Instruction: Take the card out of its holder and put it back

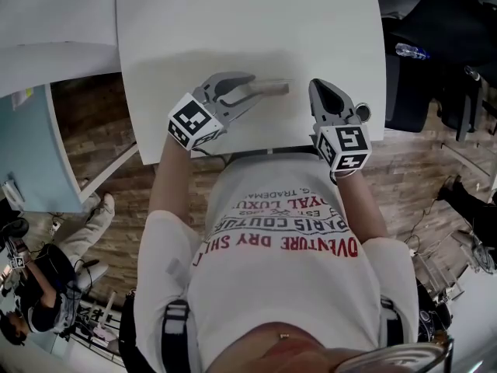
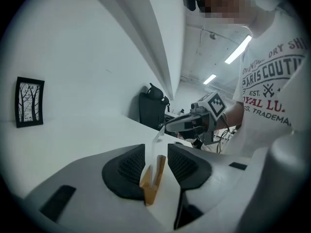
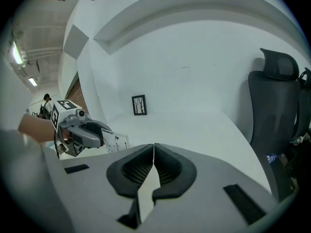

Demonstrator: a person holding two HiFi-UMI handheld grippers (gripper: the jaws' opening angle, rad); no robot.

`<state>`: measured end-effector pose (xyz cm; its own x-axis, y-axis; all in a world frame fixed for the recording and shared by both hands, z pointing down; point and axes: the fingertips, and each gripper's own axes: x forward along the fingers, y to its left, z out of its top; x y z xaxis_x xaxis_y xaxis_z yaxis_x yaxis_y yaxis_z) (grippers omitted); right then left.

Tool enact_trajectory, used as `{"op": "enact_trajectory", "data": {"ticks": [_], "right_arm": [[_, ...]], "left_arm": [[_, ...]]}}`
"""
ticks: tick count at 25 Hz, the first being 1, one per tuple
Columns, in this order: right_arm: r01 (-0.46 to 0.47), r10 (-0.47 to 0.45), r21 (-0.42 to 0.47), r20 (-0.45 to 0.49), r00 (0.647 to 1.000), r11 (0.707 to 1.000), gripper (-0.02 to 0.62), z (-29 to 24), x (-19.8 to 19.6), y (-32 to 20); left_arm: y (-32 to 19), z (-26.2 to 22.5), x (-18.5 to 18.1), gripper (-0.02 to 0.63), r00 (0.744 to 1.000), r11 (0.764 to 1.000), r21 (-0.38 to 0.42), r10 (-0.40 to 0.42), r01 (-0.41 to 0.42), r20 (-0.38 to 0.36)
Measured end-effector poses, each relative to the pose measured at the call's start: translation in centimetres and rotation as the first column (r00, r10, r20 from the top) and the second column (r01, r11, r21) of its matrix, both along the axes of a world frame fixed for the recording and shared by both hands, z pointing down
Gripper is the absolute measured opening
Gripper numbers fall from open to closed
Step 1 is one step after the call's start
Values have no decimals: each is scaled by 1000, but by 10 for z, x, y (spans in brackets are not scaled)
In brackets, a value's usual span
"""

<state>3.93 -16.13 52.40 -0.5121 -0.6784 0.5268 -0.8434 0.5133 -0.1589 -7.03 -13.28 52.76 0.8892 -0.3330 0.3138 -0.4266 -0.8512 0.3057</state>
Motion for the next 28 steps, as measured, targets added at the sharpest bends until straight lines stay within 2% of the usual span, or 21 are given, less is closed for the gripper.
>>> {"op": "enact_trajectory", "data": {"ticks": [3,8,19,28], "right_arm": [[9,-9,-2,-2,1000,1000,26,1,0,-2],[17,-17,-17,-6,1000,1000,26,5,3,-5],[12,-13,-45,-22,1000,999,26,13,9,-1],[14,-15,-45,-33,999,999,26,12,11,3]], "left_arm": [[-5,0,-1,100,1000,1000,17,16,-16,-4],[-3,0,4,57,995,995,20,101,-101,-3],[0,-1,5,38,972,971,54,235,-235,-3],[-1,-7,6,37,946,942,90,320,-323,42]]}}
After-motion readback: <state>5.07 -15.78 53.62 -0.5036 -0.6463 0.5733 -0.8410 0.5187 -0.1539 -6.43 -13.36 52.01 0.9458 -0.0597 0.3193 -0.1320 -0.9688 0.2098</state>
